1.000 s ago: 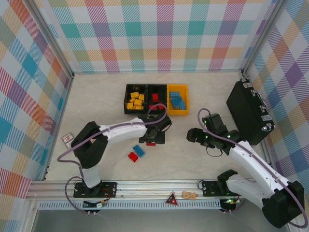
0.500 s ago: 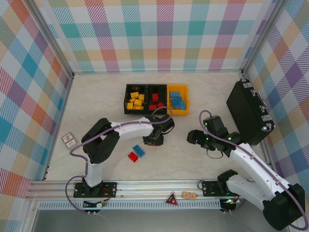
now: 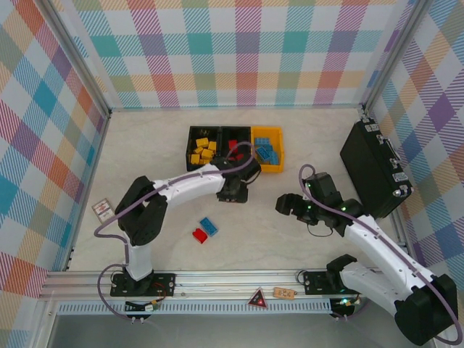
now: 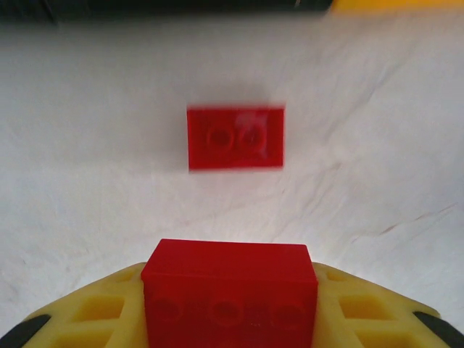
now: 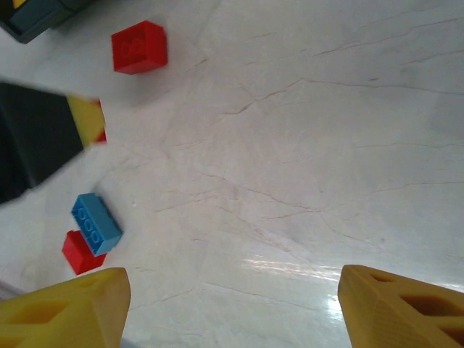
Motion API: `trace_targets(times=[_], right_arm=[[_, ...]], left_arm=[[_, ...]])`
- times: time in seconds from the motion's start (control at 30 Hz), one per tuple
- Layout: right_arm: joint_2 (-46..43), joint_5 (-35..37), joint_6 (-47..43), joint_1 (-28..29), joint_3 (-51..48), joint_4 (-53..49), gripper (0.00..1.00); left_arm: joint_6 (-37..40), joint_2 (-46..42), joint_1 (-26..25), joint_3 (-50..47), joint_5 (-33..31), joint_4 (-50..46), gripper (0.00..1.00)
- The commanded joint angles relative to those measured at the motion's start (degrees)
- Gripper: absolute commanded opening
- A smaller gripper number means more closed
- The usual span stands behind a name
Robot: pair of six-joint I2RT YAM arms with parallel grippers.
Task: Sort the legos into containers by color
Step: Pick up the lego from the center of the table, then place the lego in the container.
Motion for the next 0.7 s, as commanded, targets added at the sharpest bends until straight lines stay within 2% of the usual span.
trace_targets(times=[0.0,0.23,0.67], right_arm=[[-1.26,-3.02,1.46,1.86,-0.49,5.68,0.75],[0.76,-2.22,1.92,2.86,0.24,7.45,0.76],[1.06,0.68,2.18,3.19,0.7,5.35,0.76]], left_arm=[[3.65,1.16,2.05,5.49,-0.12,-3.59,0.25],[6.42,8.01,6.04,18.35,0.16,-6.04,0.25],[8.78,26.83,12.05,42.27,1.23,-12.55,0.27]])
